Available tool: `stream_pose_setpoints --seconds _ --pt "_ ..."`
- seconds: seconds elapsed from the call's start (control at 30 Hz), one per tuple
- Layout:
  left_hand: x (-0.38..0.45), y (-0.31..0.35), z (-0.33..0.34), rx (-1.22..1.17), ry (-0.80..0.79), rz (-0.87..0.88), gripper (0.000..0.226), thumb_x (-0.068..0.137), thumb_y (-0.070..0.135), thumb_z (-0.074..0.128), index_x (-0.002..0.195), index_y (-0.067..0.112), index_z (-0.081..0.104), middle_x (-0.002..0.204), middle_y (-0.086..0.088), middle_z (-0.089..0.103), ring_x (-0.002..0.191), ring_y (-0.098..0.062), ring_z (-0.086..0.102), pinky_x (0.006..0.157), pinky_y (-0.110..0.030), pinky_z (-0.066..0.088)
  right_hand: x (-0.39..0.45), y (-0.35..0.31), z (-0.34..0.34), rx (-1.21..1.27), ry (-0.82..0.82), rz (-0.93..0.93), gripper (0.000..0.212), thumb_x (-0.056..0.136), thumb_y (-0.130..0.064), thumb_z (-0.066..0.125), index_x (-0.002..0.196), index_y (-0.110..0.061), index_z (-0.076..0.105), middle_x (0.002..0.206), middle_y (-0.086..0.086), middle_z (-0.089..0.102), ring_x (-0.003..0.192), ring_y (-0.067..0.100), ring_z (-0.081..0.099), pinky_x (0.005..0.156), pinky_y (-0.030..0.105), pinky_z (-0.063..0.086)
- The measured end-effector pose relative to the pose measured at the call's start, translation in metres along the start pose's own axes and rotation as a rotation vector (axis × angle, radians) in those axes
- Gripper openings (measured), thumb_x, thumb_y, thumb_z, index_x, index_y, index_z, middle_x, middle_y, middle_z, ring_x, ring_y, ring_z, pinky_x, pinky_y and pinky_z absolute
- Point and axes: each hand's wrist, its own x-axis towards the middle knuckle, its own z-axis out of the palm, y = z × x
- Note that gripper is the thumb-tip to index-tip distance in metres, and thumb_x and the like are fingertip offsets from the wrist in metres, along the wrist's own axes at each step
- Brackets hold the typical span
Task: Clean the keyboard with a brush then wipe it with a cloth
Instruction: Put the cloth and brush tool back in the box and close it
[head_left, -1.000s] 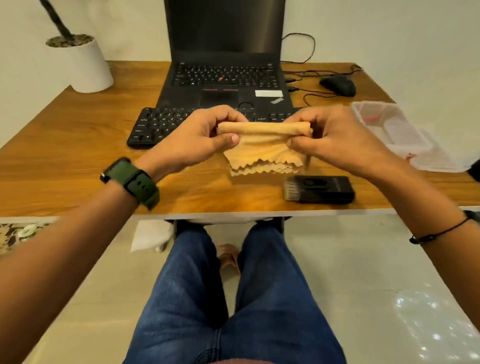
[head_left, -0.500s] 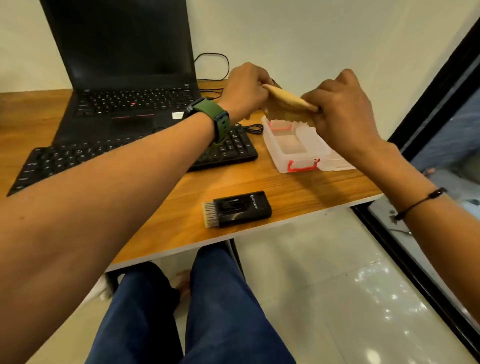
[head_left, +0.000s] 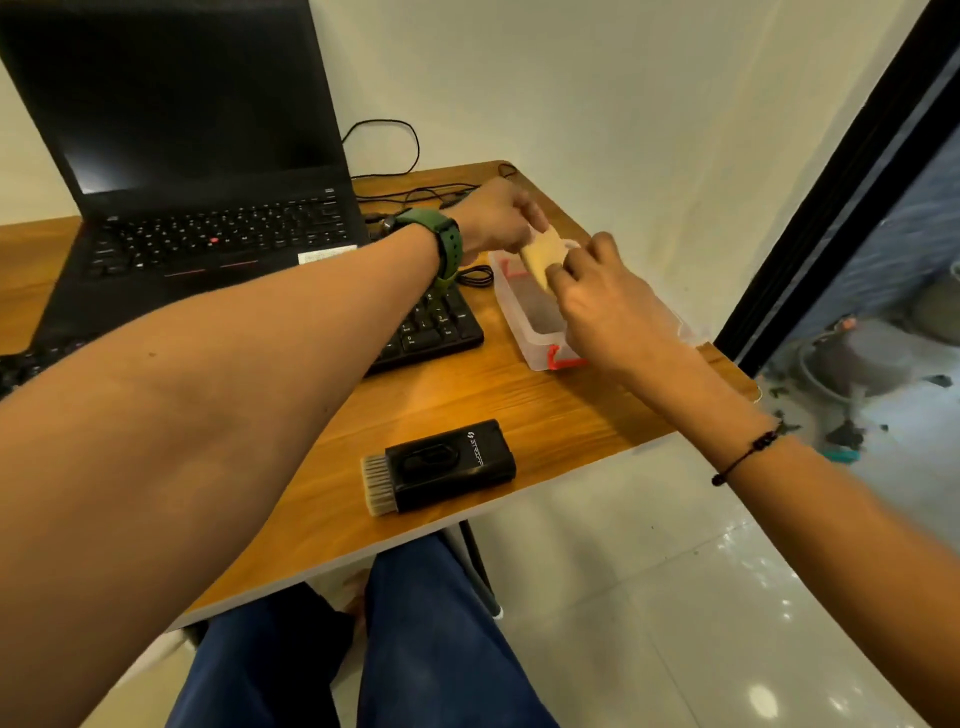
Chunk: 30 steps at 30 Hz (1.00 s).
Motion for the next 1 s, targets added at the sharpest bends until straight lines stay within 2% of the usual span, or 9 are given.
stream_pose_setpoints --seconds 0.1,0.23,0.4,0.5,0.57,0.7,0.83,0.9,1.0 --pt "0.004 -0.007 0.006 0.394 -0.056 0.184 0.022 0.082 -0.002 0.053 0.097 0.009 0.066 0.076 0.012 0.050 0.078 -0.008 0.050 0.054 -0.006 0.034 -0.002 -0.001 -0.007 0.014 -0.097 -0.044 0.043 0.091 -0.011 0.052 0.131 0.001 0.043 0.133 0.021 0.049 0.128 0.036 0.032 0.094 0.039 0.043" --pt "0.010 -0.018 0.012 0.815 -0.123 0.371 0.019 0.088 0.015 0.056 0.103 0.016 0.068 0.104 0.001 0.061 0.109 -0.024 0.046 0.080 -0.032 0.036 0.001 -0.002 -0.018 0.096 -0.223 -0.112 0.036 0.090 -0.007 0.054 0.125 -0.005 0.051 0.128 0.018 0.054 0.119 0.030 0.050 0.094 0.032 0.045" --pt "0.013 -0.016 0.014 1.143 -0.173 0.449 0.026 0.091 0.029 0.054 0.113 0.022 0.064 0.121 -0.007 0.052 0.114 -0.031 0.036 0.075 -0.035 0.029 0.029 0.006 -0.007 0.311 -0.428 -0.119 0.034 0.088 -0.004 0.056 0.121 -0.007 0.060 0.122 0.012 0.062 0.108 0.026 0.059 0.092 0.031 0.045" --pt "0.011 -0.016 0.012 1.034 -0.199 0.416 0.027 0.090 0.024 0.054 0.114 0.018 0.064 0.125 -0.011 0.049 0.116 -0.032 0.036 0.089 -0.039 0.033 0.039 0.014 -0.003 0.424 -0.489 -0.104 0.023 0.090 -0.016 0.057 0.108 -0.006 0.067 0.106 0.010 0.067 0.093 0.020 0.059 0.080 0.028 0.045" --pt "0.003 -0.016 0.010 0.836 -0.160 0.424 0.026 0.090 0.018 0.054 0.114 0.016 0.064 0.123 -0.012 0.051 0.117 -0.029 0.039 0.094 -0.030 0.024 0.040 0.017 -0.002 0.466 -0.458 -0.069 0.023 0.089 -0.022 0.059 0.101 -0.006 0.069 0.090 0.006 0.065 0.082 0.017 0.055 0.066 0.023 0.040" --pt "-0.026 -0.017 -0.001 0.556 -0.088 0.378 0.028 0.089 0.018 0.056 0.116 0.017 0.062 0.120 -0.011 0.052 0.110 -0.023 0.049 0.085 -0.024 0.033 0.030 0.015 -0.002 0.509 -0.169 0.027 0.023 0.090 -0.021 0.057 0.107 -0.009 0.067 0.104 0.009 0.067 0.084 0.015 0.053 0.073 0.023 0.036" --pt "-0.076 -0.023 -0.021 0.435 -0.118 0.337 0.026 0.091 0.028 0.055 0.115 0.020 0.061 0.117 -0.003 0.054 0.101 -0.012 0.051 0.085 -0.027 0.043 0.008 -0.004 -0.026 0.699 0.016 -0.010 0.025 0.091 -0.029 0.056 0.107 -0.015 0.068 0.095 -0.005 0.064 0.080 0.006 0.051 0.067 0.017 0.037" --pt "-0.108 -0.029 -0.028 0.426 -0.131 0.336 0.028 0.091 0.034 0.053 0.115 0.022 0.060 0.112 0.000 0.055 0.097 -0.011 0.051 0.079 -0.023 0.041 -0.006 -0.015 -0.035 0.760 -0.005 -0.076 0.027 0.089 -0.035 0.057 0.107 -0.018 0.068 0.097 -0.007 0.064 0.086 0.006 0.055 0.071 0.016 0.043" --pt "-0.152 -0.042 -0.031 0.428 -0.214 0.244 0.043 0.087 0.047 0.054 0.124 0.026 0.053 0.116 0.006 0.054 0.101 -0.008 0.052 0.084 -0.019 0.043 -0.024 -0.030 -0.040 0.842 -0.209 -0.158 0.039 0.086 -0.038 0.060 0.119 -0.018 0.061 0.108 -0.006 0.061 0.097 0.005 0.054 0.075 0.011 0.043"
